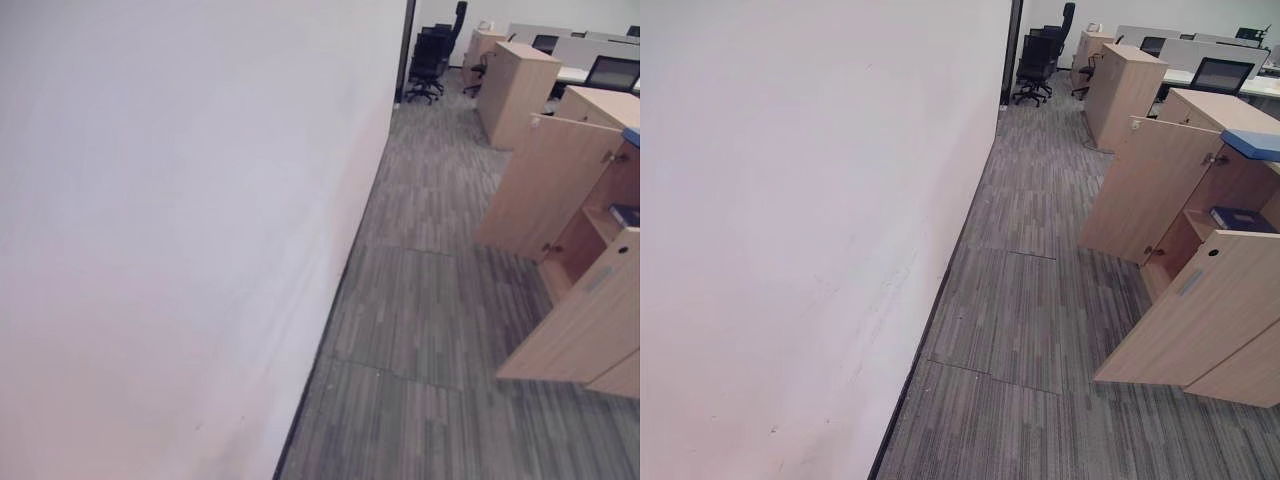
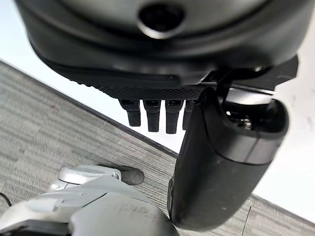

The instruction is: Put the empty folder in the office cabinet

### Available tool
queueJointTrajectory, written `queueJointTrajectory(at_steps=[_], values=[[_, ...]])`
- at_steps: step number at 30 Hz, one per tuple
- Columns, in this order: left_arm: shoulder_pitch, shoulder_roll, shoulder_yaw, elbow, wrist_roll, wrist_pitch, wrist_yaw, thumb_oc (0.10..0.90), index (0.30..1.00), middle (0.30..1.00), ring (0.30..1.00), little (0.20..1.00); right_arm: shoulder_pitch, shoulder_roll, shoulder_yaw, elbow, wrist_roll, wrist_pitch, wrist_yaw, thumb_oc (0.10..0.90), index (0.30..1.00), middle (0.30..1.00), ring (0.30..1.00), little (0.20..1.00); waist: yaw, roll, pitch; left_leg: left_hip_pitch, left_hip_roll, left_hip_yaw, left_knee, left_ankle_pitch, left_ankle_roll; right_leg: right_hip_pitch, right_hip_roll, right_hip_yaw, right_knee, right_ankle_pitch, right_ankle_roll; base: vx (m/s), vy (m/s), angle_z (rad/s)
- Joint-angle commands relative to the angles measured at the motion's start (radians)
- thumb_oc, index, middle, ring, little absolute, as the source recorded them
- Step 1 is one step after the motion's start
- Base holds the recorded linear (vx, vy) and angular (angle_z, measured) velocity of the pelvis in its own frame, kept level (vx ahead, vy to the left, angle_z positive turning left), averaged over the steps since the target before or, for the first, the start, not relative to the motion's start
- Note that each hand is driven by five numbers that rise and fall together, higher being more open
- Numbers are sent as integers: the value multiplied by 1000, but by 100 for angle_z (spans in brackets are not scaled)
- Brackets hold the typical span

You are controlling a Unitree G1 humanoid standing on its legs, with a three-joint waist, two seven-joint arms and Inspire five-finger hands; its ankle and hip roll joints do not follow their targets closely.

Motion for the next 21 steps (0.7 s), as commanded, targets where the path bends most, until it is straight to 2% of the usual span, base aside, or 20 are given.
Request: queueJointTrajectory(at_steps=[1,11,15,21], values=[[-20,47,-39,60,63,-16,14,800,900,900,900,900,-64,-25,15,23,-30,-10,1,800,900,900,900,900,-5,-1,24,61,-49,-31,-2,-142,11,-8,-25,-39,6,-22,94,0,0,0],[-25,47,-42,81,86,-9,21,800,900,900,900,900,-64,-24,17,29,-37,-4,6,800,900,900,900,900,-9,1,25,65,-49,-29,-2,-145,10,-5,-23,-40,6,-25,94,0,0,0],[-39,44,-93,92,165,2,25,800,900,900,900,900,-65,-25,24,28,-46,-2,6,800,900,900,900,900,-15,2,26,64,-47,-28,-2,-145,11,-6,-22,-39,6,-26,92,0,0,0],[-41,43,-90,72,142,-7,22,800,900,900,900,900,-65,-27,26,24,-48,-4,8,800,900,900,900,900,-18,3,29,66,-45,-26,-2,-149,12,-4,-21,-40,6,-29,93,8,-7,-2]])
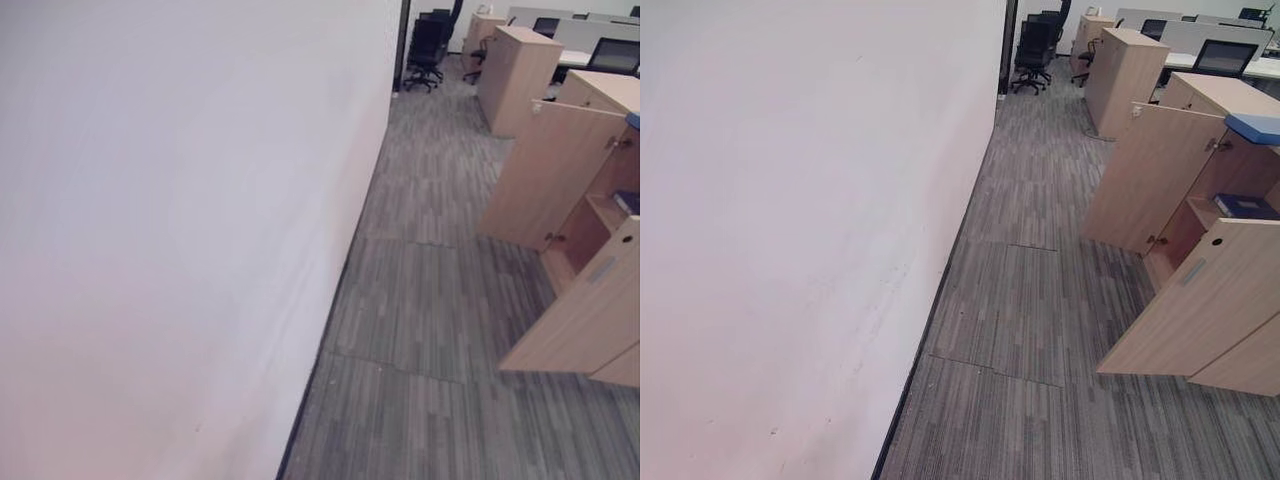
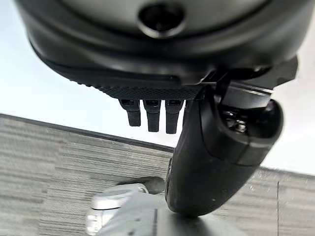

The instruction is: Put the empty folder in the office cabinet

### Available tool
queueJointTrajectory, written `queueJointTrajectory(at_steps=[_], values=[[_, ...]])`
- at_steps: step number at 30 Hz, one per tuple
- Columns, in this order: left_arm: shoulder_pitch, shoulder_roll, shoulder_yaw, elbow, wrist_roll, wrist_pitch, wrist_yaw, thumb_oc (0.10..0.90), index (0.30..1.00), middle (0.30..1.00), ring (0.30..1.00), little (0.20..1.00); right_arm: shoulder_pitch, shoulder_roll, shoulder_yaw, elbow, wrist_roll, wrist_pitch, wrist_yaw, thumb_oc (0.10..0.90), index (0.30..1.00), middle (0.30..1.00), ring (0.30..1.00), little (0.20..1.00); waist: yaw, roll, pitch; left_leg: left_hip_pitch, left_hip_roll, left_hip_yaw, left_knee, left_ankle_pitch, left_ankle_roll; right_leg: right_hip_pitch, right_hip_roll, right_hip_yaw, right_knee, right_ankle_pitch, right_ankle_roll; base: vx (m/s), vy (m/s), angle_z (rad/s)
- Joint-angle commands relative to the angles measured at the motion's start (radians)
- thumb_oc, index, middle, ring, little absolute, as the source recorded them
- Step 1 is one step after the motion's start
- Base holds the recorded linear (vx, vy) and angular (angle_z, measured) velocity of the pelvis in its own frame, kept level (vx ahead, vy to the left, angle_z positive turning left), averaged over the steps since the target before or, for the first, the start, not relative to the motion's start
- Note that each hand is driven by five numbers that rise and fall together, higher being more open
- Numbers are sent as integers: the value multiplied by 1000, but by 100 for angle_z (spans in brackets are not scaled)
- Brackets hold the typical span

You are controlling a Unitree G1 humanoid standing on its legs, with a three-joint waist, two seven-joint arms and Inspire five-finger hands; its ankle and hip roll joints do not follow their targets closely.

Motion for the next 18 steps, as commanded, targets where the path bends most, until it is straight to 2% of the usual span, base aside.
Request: queueJointTrajectory(at_steps=[1,18], values=[[-44,18,2,60,11,-1,15,800,900,900,900,900,-61,-22,26,24,-20,-4,7,800,900,900,900,900,-13,-2,9,64,-46,-36,-2,-146,13,-4,-21,-42,6,-32,88,0,0,0],[-49,18,4,67,-4,4,-6,800,900,900,900,900,-58,-21,33,28,-30,-1,14,800,900,900,900,900,-19,3,6,73,-42,-31,-2,-154,12,6,-19,-43,6,-41,85,1,-1,-1]])
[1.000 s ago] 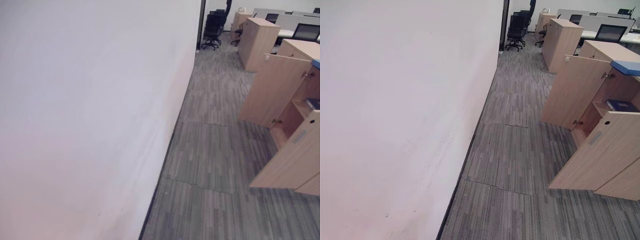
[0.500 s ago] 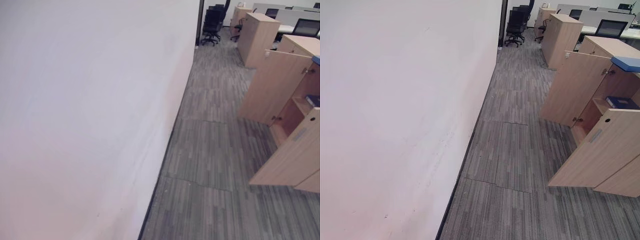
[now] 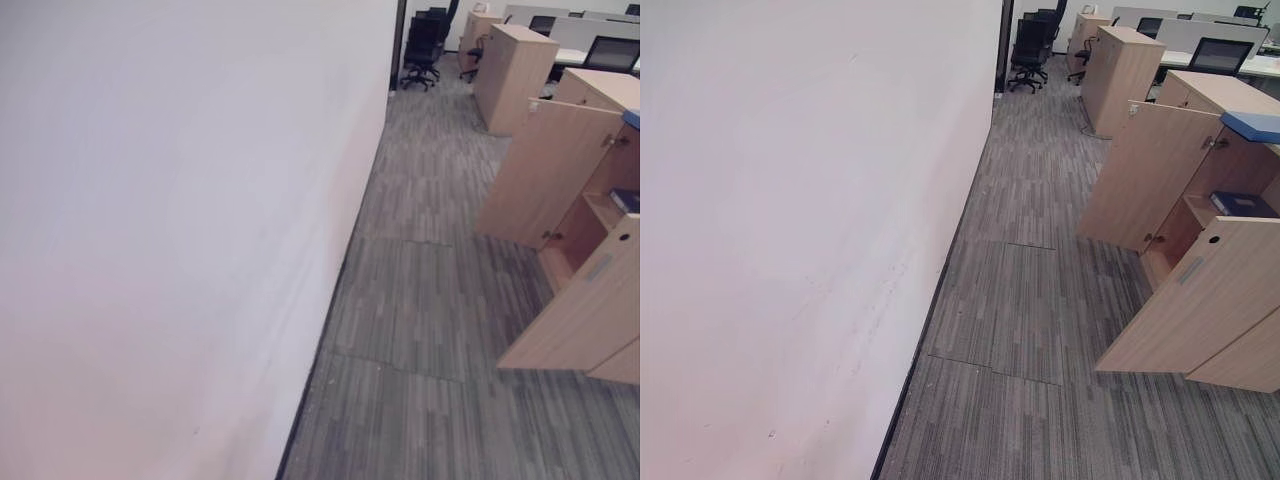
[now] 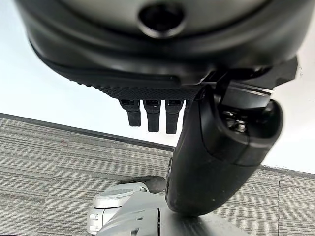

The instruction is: Put the empty folder in the office cabinet

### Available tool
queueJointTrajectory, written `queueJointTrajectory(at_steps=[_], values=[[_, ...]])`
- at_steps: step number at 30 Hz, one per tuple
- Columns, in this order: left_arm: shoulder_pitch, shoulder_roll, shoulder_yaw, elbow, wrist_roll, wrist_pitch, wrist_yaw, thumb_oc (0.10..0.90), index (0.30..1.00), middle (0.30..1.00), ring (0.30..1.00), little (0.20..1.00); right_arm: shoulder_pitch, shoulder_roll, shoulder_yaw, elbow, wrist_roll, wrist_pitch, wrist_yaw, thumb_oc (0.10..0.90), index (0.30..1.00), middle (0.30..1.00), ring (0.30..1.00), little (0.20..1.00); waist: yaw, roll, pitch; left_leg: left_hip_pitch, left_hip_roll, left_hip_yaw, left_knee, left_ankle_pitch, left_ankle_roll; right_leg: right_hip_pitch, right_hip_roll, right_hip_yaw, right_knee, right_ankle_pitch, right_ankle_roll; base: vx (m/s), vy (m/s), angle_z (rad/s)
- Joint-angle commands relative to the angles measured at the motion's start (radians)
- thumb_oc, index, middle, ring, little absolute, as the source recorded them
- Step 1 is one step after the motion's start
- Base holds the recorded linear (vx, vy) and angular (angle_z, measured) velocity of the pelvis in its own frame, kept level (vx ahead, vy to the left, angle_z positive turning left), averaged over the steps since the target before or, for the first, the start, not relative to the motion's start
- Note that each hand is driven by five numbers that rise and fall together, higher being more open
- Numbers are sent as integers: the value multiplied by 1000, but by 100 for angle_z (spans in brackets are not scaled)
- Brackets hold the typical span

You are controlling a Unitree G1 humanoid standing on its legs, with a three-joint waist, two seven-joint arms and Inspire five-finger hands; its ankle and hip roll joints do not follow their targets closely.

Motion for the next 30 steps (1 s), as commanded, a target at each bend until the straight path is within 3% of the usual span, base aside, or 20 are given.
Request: queueJointTrajectory(at_steps=[1,21,30], values=[[-52,17,1,66,7,3,-1,800,900,900,900,900,-57,-20,33,28,-21,-1,12,800,900,900,900,900,-19,5,6,72,-43,-42,-2,-152,12,8,-19,-48,6,-42,86,0,0,0],[-61,22,-6,69,9,7,-2,800,900,900,900,900,-59,-28,44,23,-39,3,20,800,900,900,900,900,-28,4,24,62,-37,-52,-2,-153,12,0,-16,-58,6,-39,77,0,-6,0],[-88,40,-17,55,4,8,1,800,900,900,900,900,-80,-32,65,11,-44,3,27,800,900,900,900,900,-33,5,60,34,-7,-39,-2,-136,18,-99,-1,-57,145,-95,48,21,-53,-2]])
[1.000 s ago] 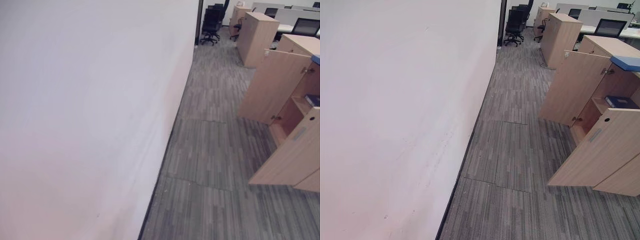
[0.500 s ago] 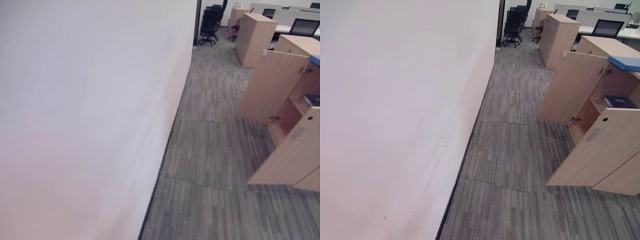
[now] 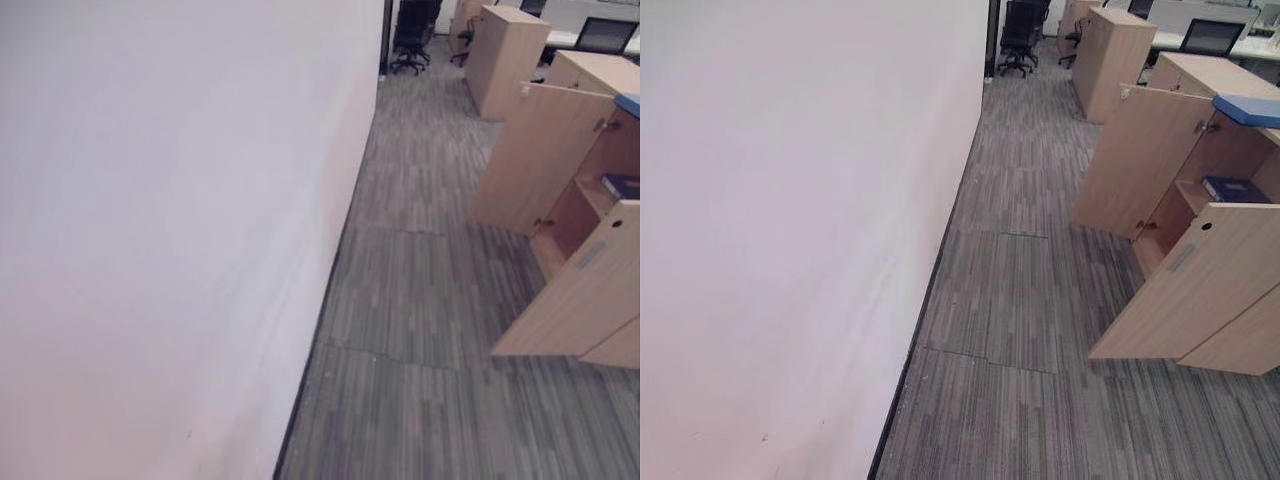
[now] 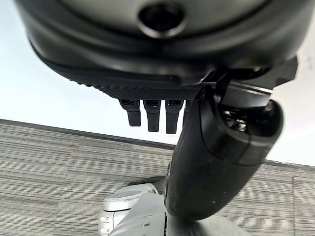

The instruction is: Put the empty folder in the office cabinet

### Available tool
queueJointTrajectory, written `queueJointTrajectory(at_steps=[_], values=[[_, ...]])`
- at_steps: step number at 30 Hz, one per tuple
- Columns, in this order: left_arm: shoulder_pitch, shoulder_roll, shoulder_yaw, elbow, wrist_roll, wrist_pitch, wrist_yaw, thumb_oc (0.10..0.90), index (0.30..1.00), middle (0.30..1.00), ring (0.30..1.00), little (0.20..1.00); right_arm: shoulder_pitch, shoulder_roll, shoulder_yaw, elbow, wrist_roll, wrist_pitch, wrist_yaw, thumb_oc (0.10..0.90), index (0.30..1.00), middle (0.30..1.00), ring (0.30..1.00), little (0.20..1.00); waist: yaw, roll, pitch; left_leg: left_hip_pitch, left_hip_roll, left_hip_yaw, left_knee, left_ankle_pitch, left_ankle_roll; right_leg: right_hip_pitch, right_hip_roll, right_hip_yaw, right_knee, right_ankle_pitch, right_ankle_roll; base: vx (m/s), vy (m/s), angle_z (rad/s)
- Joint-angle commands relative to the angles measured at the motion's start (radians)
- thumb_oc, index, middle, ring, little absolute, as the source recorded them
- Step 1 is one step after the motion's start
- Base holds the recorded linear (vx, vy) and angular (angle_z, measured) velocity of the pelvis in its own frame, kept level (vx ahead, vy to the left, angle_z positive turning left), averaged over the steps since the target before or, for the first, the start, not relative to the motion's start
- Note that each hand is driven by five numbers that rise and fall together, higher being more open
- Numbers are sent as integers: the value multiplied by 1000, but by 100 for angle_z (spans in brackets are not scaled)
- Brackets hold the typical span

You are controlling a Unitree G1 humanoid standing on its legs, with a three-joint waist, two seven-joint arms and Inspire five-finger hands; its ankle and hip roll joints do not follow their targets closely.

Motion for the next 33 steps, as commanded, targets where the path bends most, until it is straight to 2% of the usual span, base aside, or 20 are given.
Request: queueJointTrajectory(at_steps=[1,3,4,5,6,7,8,9,12,13,14,16,17,20,23,25,26,28,31,33], values=[[-70,35,-22,28,4,-8,-3,800,900,900,900,900,-62,-25,52,10,-52,-2,14,800,900,900,900,900,-5,-14,58,30,-13,-32,102,-173,8,-41,-7,-46,122,-92,50,-1,-106,-5],[-74,41,-30,20,14,-10,-8,800,900,900,900,900,-61,-26,61,14,-59,-4,16,800,900,900,900,900,2,-33,72,-20,-13,-10,234,-209,-4,-22,-5,-36,112,-98,37,23,-138,-18],[-75,44,-34,13,21,-10,-11,800,900,900,900,900,-61,-28,66,12,-66,-5,16,800,900,900,900,900,10,-40,83,-50,-14,-8,303,-203,-1,-9,-5,-30,107,-101,30,33,-137,-28],[-78,46,-40,5,26,-11,-11,800,900,900,900,900,-64,-32,73,9,-74,-3,17,800,900,900,900,900,17,-47,98,-110,-12,-12,405,-183,7,2,-5,-32,103,-102,22,15,-82,-20],[-78,46,-40,5,26,-11,-11,800,900,900,900,900,-64,-32,73,9,-74,-3,17,800,900,900,900,900,17,-46,97,-111,-12,-12,406,-184,7,2,-5,-32,103,-102,22,19,-137,-19],[-82,53,-50,-10,26,-13,-9,800,900,900,900,900,-76,-48,94,-2,-95,-2,10,800,900,900,900,900,36,-58,124,-278,-35,-60,615,-116,43,9,3,-8,113,-108,1,15,-90,-18],[-82,53,-50,-10,26,-13,-9,800,900,900,900,900,-76,-48,94,-2,-95,-2,10,800,900,900,900,900,35,-56,122,-282,-34,-61,621,-119,43,7,5,-9,114,-108,1,97,-80,-17],[-75,53,-47,-9,21,-16,-7,800,900,900,900,900,-83,-54,111,2,-116,0,10,800,900,900,900,900,53,-57,123,-342,-56,-76,609,-126,48,25,6,7,101,-112,2,154,27,-19],[-66,48,-41,-2,20,-17,-10,800,900,900,900,900,-88,-60,121,6,-135,0,13,800,900,900,900,900,73,-54,113,-354,-84,-101,483,-100,34,58,11,25,66,-114,8,190,40,-47],[-58,42,-38,7,19,-16,-11,800,900,900,900,900,-89,-62,125,6,-147,-3,12,800,900,900,900,900,88,-34,95,-339,-90,-145,305,-15,6,82,30,36,47,-125,12,259,67,-39],[-58,42,-38,7,19,-16,-11,800,900,900,900,900,-89,-62,125,6,-147,-3,12,800,900,900,900,900,89,-36,99,-330,-92,-144,296,-11,6,87,27,36,46,-125,12,284,79,-15],[-45,33,-38,15,20,-15,-13,800,900,900,900,900,-93,-68,126,3,-166,-3,9,800,900,900,900,900,101,-11,84,-367,-75,-145,151,57,-13,137,37,52,45,-156,18,304,93,-9],[-44,33,-38,15,20,-15,-13,800,900,900,900,900,-92,-67,126,2,-166,-3,9,800,900,900,900,900,106,-15,88,-357,-76,-139,144,59,-12,142,32,57,45,-158,18,321,110,-32],[-23,34,-24,26,28,-13,-16,800,900,900,900,900,-74,-57,138,7,-204,-3,19,800,900,900,900,900,121,-2,61,-303,-69,-162,73,102,-6,168,32,81,48,-179,22,291,121,-63],[-23,39,-19,30,35,-12,-14,800,900,900,900,900,-66,-51,141,17,-220,2,22,800,900,900,900,900,120,-14,37,-298,-80,-146,100,86,1,173,-2,76,26,-182,41,270,175,-47],[-21,43,-6,30,32,-11,-15,800,900,900,900,900,-65,-44,141,17,-233,5,25,800,900,900,900,900,130,-25,18,-313,-99,-118,145,39,28,165,-44,76,43,-183,74,298,219,-40],[-21,43,-6,30,32,-11,-15,800,900,900,900,900,-65,-44,141,17,-233,5,25,800,900,900,900,900,131,-25,17,-314,-99,-117,146,38,28,165,-45,76,43,-184,74,163,144,-21],[-20,47,-1,31,33,-11,-14,800,900,900,900,900,-73,-42,146,15,-244,3,28,800,900,900,900,900,143,-25,11,-310,-107,-100,158,9,43,130,-71,69,113,-170,96,155,162,-18],[-23,60,-2,27,40,-6,-15,800,900,900,900,900,-97,-46,162,-6,-259,2,31,800,900,900,900,900,153,-12,26,-276,-111,-77,153,-23,71,6,-117,31,356,-43,141,132,184,-20],[-23,67,-4,23,41,-3,-11,800,900,900,900,900,-113,-48,170,-37,-251,-3,24,800,900,900,900,900,143,7,50,-227,-110,-70,139,-40,91,-58,-150,-25,504,34,131,149,221,-24]])
